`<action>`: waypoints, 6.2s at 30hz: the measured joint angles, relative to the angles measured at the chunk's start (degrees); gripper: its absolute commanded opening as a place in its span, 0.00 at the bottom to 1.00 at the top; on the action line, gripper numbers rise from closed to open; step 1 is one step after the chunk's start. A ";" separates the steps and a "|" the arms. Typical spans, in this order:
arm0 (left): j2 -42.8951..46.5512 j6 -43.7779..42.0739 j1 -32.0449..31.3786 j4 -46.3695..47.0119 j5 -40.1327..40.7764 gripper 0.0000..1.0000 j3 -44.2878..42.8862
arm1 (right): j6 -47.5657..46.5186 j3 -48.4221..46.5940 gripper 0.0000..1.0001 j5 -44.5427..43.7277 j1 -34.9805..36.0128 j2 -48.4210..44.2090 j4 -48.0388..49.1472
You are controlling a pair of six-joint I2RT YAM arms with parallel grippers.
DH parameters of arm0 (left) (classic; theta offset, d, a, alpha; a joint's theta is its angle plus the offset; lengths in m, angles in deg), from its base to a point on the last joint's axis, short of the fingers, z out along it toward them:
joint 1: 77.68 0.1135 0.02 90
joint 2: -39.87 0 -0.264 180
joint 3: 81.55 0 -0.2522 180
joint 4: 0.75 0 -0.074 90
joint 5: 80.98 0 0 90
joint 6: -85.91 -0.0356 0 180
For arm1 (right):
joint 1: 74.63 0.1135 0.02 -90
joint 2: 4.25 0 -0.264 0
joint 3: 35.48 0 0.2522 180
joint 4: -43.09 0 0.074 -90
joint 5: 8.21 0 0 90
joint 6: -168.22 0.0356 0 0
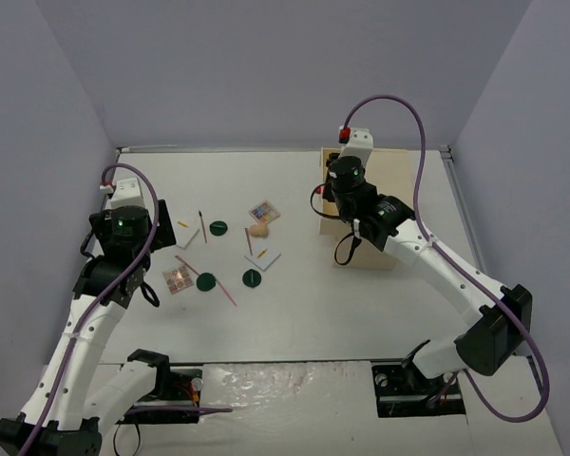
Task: Organize the makeup
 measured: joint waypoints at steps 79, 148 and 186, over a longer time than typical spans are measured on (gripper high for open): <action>-73.29 -0.19 -28.51 13.56 -27.40 0.97 -59.52 | -4.17 6.45 0.99 60.45 -44.53 4.66 6.23; -84.67 53.26 -15.78 71.39 -62.89 0.49 -37.42 | -20.97 2.32 0.95 41.96 -24.21 2.77 4.05; -90.54 61.17 -16.81 80.94 -65.23 0.41 -44.22 | -20.94 2.72 0.95 41.99 -24.21 3.35 4.78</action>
